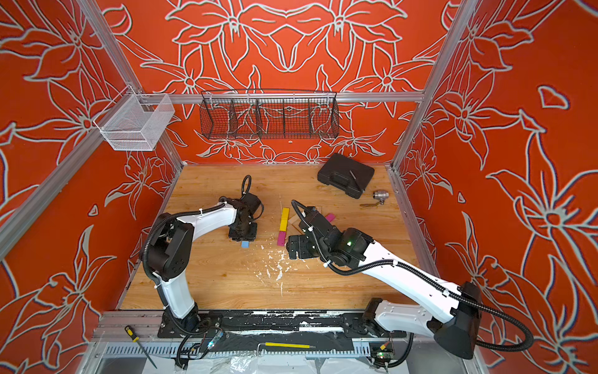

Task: Assemble the letter k with building blocks
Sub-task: Assemble the building block at the center of the board.

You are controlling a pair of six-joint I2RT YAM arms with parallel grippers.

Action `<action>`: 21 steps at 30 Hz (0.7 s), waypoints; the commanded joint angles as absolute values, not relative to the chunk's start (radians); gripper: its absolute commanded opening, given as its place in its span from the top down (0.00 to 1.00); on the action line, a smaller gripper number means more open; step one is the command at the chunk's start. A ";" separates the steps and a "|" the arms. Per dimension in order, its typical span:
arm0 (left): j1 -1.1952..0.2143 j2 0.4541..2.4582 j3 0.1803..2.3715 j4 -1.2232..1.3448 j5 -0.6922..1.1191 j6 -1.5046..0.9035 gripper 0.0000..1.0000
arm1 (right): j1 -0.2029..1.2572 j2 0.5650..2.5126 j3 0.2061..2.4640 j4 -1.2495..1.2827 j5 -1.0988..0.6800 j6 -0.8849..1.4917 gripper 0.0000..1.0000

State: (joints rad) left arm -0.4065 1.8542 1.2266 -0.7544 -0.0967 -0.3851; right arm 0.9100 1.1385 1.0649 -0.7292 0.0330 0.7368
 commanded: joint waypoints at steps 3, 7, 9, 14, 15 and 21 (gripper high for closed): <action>-0.404 1.840 1.258 -0.779 -0.124 -0.390 0.59 | 0.914 1.141 1.083 -0.741 0.034 0.736 0.02; -0.404 1.852 1.263 -0.783 -0.132 -0.387 0.61 | 0.914 1.142 1.085 -0.739 0.036 0.735 0.02; -0.403 1.858 1.264 -0.782 -0.129 -0.386 0.62 | 0.914 1.143 1.085 -0.742 0.036 0.736 0.02; -0.404 1.873 1.269 -0.782 -0.124 -0.390 0.66 | 0.915 1.140 1.085 -0.747 0.037 0.740 0.02; -0.403 1.873 1.269 -0.782 -0.124 -0.389 0.66 | 0.915 1.139 1.083 -0.747 0.039 0.741 0.02; -0.404 1.882 1.275 -0.785 -0.132 -0.391 0.70 | 0.914 1.137 1.083 -0.747 0.042 0.745 0.02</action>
